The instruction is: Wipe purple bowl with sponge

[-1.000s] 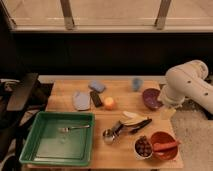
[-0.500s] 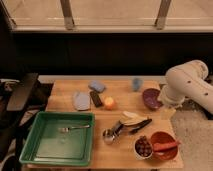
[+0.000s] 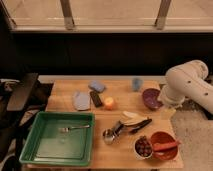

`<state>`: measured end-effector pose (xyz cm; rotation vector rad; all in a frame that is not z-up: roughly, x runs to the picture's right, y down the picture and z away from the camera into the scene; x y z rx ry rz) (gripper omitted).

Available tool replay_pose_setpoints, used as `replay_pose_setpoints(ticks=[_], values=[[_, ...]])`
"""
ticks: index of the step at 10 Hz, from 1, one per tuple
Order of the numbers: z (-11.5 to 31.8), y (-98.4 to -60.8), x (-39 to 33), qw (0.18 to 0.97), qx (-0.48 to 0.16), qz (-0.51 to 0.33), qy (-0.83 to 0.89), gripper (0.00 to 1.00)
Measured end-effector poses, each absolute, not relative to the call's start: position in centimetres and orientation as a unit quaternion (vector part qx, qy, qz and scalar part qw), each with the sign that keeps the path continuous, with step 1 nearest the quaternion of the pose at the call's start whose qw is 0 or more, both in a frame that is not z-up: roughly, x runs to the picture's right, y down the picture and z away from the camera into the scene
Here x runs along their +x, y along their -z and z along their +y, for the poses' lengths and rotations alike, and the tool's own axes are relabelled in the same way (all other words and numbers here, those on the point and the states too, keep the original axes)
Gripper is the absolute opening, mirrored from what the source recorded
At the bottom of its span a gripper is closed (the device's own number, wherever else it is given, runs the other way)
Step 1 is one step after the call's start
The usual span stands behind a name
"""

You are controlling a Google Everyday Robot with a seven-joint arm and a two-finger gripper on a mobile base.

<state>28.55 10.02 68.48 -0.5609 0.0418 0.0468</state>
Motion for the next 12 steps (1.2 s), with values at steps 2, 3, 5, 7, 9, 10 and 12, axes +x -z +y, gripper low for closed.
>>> replay_pose_setpoints(ticks=[2,3,5,7,9,10,12], values=[[9.1,-68.8,27.8,0.963,-0.267,0.009,-0.022,0.65],[8.3,-69.3,26.7,0.965,-0.262,0.001,-0.017,0.65],[6.6,-70.2,23.0,0.968,-0.249,-0.016,-0.006,0.65],[4.6,-71.4,17.1,0.972,-0.231,-0.038,-0.001,0.65],[2.4,-72.5,12.3,0.977,-0.203,-0.048,-0.028,0.65],[1.8,-72.7,10.5,0.979,-0.196,-0.054,-0.036,0.65],[1.2,-72.9,9.1,0.979,-0.189,-0.058,-0.045,0.65]])
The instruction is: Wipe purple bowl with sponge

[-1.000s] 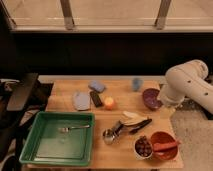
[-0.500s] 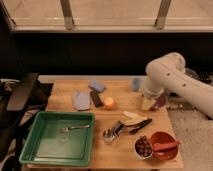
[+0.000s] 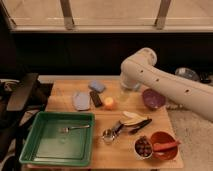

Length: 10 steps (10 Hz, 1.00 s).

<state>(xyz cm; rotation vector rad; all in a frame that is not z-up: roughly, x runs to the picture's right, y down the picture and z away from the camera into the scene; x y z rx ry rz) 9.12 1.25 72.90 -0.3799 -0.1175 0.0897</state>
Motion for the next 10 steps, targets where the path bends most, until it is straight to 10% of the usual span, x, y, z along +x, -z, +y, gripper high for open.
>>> replay_pose_setpoints(ticks=[10], values=[[0.8,-79.6,4.5,0.966,-0.229,-0.099,-0.067,0.65]])
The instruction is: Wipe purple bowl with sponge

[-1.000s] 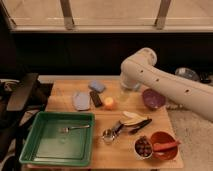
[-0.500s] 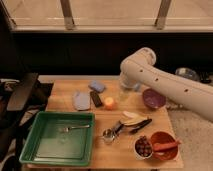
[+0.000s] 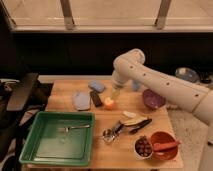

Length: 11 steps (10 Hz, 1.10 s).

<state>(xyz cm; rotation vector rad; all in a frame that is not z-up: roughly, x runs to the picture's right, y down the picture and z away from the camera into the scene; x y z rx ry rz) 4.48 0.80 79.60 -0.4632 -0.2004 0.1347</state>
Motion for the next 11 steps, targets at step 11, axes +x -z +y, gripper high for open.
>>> replay_pose_setpoints(ticks=[11], values=[[-1.3,-84.5,2.9,0.959,-0.218,-0.136,-0.123,0.65]])
